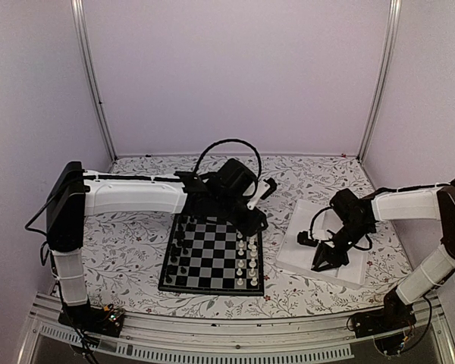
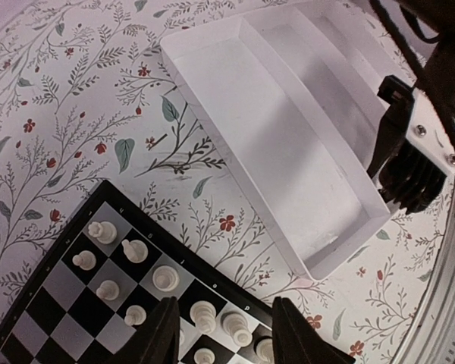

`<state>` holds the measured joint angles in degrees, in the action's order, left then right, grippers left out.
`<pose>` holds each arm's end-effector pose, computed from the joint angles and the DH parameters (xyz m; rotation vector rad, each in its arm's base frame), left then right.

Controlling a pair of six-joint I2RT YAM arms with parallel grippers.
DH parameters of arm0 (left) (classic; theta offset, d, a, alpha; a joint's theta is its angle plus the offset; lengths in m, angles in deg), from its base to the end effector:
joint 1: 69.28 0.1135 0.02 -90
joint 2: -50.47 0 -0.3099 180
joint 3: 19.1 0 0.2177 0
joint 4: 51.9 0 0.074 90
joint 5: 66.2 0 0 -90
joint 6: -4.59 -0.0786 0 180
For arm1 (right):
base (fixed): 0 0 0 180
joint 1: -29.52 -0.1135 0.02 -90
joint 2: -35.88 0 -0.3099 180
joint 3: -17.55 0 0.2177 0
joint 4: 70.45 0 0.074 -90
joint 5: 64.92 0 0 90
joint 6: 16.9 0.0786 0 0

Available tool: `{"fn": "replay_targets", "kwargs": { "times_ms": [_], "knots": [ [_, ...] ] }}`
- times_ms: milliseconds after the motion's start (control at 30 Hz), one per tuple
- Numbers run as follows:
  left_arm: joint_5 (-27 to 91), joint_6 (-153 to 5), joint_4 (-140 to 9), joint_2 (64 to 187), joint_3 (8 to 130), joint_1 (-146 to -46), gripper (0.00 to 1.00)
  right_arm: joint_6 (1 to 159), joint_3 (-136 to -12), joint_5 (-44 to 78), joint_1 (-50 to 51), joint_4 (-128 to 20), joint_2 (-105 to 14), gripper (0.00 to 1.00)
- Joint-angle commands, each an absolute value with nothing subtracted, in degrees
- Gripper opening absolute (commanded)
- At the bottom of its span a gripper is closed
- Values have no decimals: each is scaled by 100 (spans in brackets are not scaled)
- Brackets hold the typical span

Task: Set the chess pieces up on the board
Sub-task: Pick up the chess piece from the storage box.

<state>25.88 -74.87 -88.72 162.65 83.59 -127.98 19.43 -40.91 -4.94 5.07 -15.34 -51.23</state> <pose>0.2350 -0.3920 0.2543 1.0232 2.2456 -0.5989 0.1757 0.1231 0.1774 -1.8119 2.1672 0.6940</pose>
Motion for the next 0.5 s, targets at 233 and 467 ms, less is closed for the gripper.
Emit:
{"fn": "replay_targets", "kwargs": {
  "times_ms": [233, 467],
  "knots": [
    [2515, -7448, -8822, 16206, 8253, -12729, 44, 2193, -4401, -326, 465, -1331, -4946, 4],
    [1972, -7900, -9146, 15685, 8171, -12597, 44, 2207, -5183, 40, 462, -412, -4275, 3]
  ]
}}
